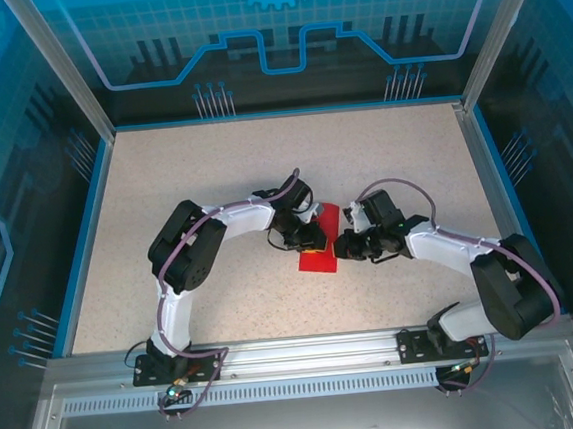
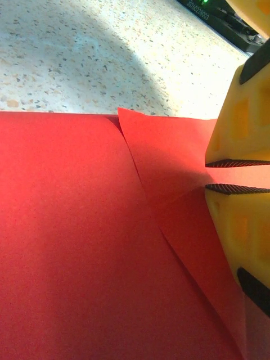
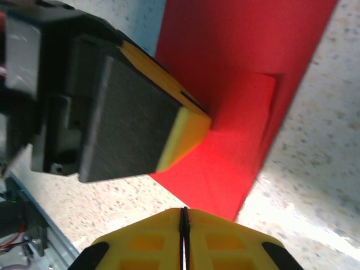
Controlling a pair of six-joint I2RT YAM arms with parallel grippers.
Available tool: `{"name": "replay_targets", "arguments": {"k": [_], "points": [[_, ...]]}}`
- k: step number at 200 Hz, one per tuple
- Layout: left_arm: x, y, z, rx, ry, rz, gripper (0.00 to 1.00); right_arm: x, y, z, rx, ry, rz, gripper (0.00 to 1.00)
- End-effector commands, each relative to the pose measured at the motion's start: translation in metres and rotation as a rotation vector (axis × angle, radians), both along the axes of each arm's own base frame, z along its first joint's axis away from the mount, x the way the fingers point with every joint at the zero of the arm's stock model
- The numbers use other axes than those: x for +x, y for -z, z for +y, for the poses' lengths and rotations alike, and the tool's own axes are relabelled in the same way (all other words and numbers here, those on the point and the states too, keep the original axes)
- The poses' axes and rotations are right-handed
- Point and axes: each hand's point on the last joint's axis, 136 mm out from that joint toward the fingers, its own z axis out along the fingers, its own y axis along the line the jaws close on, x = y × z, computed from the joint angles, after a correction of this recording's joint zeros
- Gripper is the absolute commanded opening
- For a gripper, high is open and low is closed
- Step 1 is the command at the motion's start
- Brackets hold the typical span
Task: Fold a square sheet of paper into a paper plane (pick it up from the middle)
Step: Fold the triangle a second time at the center of the table.
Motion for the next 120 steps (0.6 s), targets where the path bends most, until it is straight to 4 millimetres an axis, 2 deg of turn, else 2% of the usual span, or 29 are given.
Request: {"name": "replay_targets", "arguments": {"k": [1,63,120], "points": [[0.002,0.012,0.011,0.040,-0.006,0.009,0.19,0.007,-0.004,0.017,0.061,-0.010,0.021,0.10],[0.004,0.009,0.014,0.029,-0.008,0.010,0.19,-0.006,0.036,0.019,-0.038,-0.053,0.075,0.09],[0.011,-0.005,0.006,-0.023,-0.015,0.003,0.21,-0.025,0.061,0.001,-0.174,-0.074,0.118,0.09]]}}
